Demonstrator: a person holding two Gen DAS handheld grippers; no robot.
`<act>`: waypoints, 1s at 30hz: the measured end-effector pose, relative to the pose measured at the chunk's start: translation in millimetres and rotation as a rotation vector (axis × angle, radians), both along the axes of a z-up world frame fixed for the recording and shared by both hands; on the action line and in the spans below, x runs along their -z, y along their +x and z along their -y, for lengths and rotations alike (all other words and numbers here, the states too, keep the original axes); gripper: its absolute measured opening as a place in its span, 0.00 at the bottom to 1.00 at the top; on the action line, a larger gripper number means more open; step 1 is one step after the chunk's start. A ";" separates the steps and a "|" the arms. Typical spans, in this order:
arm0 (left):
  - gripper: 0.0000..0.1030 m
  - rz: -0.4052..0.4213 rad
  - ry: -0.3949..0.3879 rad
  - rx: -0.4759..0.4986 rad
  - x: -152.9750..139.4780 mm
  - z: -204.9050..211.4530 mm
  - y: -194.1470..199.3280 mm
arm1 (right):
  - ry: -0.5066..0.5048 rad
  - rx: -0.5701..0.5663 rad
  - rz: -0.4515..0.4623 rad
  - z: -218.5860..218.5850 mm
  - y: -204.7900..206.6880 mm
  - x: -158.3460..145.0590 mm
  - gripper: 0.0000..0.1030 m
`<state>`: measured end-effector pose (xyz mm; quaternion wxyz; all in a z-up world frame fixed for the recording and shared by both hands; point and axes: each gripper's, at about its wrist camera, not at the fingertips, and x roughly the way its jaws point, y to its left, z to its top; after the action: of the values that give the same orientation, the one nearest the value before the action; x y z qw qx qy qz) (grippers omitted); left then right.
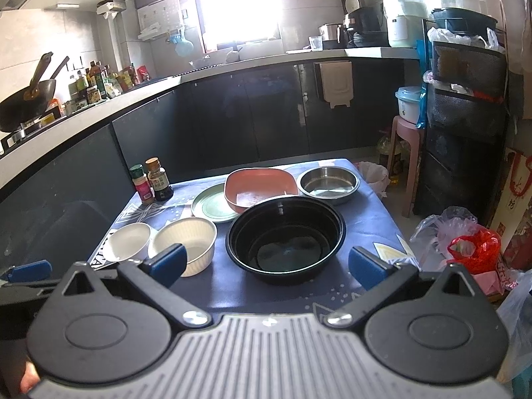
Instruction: Organize plates and bowls
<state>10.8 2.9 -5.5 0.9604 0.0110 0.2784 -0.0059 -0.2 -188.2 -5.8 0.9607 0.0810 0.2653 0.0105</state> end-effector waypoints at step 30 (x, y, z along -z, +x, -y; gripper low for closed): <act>0.82 -0.092 -0.219 0.198 2.9 34.9 87.6 | 0.338 0.059 -0.101 91.1 66.0 23.2 1.00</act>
<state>98.4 -32.0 -8.4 0.9367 -0.0669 0.3175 -0.1315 65.8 -279.2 -29.0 0.9187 0.2497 0.3051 0.0227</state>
